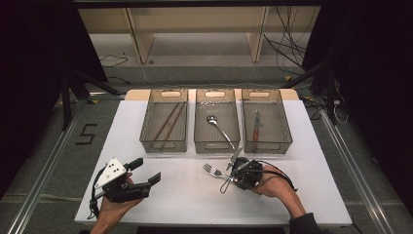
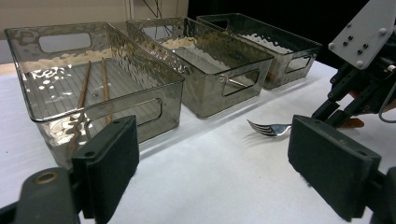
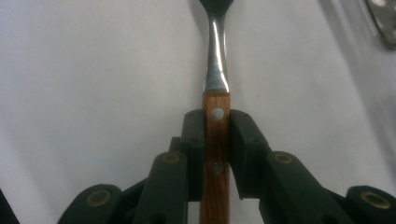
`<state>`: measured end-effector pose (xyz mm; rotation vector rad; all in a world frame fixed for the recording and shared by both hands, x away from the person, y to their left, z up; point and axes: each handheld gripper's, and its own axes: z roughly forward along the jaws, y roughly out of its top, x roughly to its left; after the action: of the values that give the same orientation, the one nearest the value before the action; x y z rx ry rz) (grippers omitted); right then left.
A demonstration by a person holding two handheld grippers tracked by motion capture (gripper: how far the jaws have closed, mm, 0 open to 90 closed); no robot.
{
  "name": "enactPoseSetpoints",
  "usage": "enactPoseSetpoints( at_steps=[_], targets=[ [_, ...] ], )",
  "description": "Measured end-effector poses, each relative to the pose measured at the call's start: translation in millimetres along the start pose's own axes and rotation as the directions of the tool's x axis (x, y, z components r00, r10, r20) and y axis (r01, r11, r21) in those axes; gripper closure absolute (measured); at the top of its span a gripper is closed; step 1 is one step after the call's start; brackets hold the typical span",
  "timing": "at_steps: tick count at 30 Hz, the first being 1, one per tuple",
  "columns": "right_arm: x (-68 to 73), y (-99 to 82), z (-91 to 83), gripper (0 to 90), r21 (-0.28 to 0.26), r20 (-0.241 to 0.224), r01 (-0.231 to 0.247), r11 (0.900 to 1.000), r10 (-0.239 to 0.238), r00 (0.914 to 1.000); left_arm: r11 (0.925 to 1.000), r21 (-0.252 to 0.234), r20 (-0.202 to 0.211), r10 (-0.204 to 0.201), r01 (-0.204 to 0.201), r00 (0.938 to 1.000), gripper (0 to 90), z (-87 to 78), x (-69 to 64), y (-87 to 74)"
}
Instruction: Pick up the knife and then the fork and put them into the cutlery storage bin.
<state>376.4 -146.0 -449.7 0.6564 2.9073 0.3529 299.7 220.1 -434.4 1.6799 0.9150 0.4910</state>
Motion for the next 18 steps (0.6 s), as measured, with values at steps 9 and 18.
enactPoseSetpoints(
  at_steps=[9,18],
  targets=[
    [-2.9,-1.9,-10.4,77.3,-0.072,-0.002,-0.032,0.9969,0.032,0.9995,1.0,0.0,0.0,0.002,-0.002,1.0,16.3,-0.1,-0.1,0.1],
    [-6.5,-3.5,-21.8,77.3,-0.161,-0.015,-0.064,0.985,0.062,0.998,1.0,-0.001,0.0,0.002,-0.002,1.0,16.3,-0.2,-0.1,0.0]
  ],
)
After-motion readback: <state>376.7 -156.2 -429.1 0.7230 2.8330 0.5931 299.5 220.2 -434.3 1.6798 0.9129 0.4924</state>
